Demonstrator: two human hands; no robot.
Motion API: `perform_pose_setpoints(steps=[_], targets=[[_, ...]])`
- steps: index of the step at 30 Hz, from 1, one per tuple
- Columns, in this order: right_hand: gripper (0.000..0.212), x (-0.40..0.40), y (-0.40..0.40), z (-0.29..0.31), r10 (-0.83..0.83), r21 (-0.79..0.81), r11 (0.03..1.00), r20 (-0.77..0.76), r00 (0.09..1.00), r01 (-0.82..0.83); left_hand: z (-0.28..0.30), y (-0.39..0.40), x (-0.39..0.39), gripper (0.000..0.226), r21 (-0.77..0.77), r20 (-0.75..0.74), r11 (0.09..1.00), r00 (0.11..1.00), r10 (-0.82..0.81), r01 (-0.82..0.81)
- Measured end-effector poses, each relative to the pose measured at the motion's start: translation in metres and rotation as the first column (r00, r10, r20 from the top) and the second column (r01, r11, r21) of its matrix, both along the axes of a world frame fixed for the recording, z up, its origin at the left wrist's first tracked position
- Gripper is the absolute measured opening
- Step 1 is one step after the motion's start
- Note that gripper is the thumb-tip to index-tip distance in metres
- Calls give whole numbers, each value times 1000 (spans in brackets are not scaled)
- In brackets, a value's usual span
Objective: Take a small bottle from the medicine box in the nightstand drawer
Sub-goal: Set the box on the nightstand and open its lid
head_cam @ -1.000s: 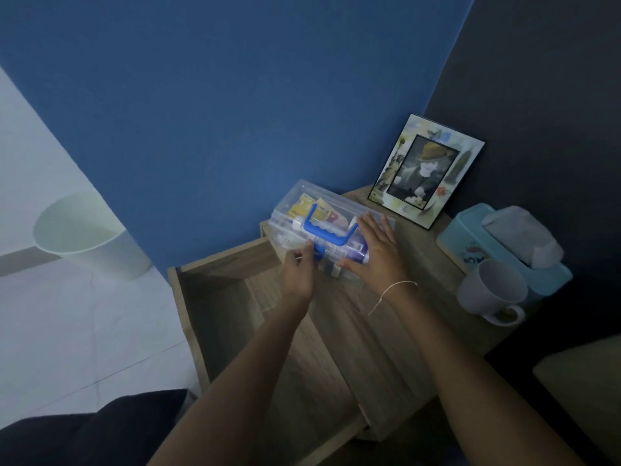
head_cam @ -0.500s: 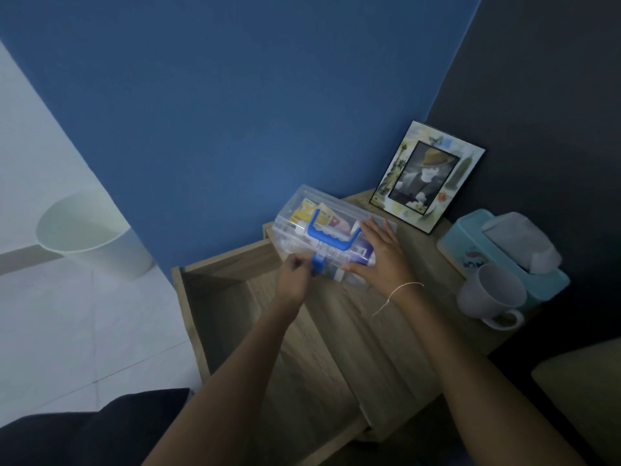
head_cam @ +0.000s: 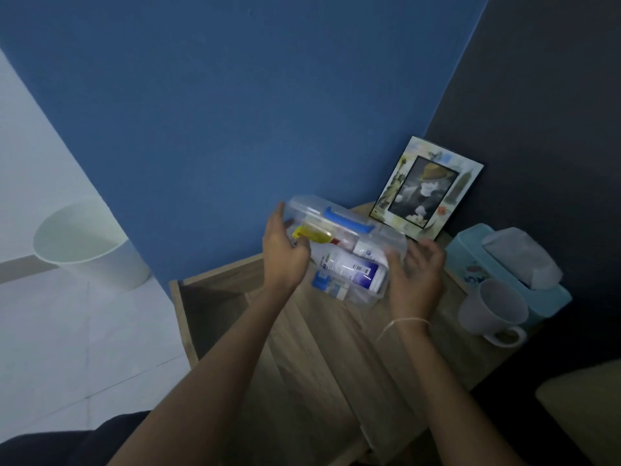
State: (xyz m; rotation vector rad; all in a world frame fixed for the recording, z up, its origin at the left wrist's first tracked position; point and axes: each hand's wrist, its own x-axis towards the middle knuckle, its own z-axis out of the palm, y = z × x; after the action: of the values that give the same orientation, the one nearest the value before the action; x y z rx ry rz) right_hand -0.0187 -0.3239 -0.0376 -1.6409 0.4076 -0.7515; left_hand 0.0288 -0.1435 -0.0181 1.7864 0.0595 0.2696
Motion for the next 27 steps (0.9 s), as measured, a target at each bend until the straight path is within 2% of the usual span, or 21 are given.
perform_pose_setpoints(steps=[1, 3, 4, 7, 10, 13, 16, 20, 27], targets=[[35, 7, -2, 9, -70, -34, 997, 43, 997, 72, 4, -3, 6, 73, 5, 20, 999, 999, -50, 50], [18, 17, -6, 21, -134, -127, 981, 107, 985, 147, 11, -6, 19, 80, 140, 57, 983, 990, -131, 121], [20, 20, -5, 25, -113, -176, 976, 102, 988, 129, 14, -6, 25, 83, 235, 75, 960, 982, -171, 149], [54, 25, -5, 20, 22, -415, 909, -73, 997, -51, 14, -6, 46, 85, 447, 113, 864, 943, -312, 232], [74, 33, -12, 16, -20, -630, 770, -179, 984, -99, 13, -5, 63, 83, 553, 87, 792, 928, -363, 258], [80, 47, -22, 23, 3, -622, 773, -196, 981, -127, 15, -2, 80, 84, 691, 86, 684, 914, -398, 233], [81, 64, -33, 28, 43, -559, 809, -255, 966, -184, 14, -4, 92, 81, 783, 4, 560, 897, -442, 272], [81, 81, -42, 26, -1, -530, 821, -371, 929, -211, 8, -4, 96, 77, 764, -93, 549, 900, -426, 339], [77, 83, -45, 13, 4, -513, 827, -403, 915, -230, -14, 15, 83, 67, 784, -171, 499, 901, -399, 369]])
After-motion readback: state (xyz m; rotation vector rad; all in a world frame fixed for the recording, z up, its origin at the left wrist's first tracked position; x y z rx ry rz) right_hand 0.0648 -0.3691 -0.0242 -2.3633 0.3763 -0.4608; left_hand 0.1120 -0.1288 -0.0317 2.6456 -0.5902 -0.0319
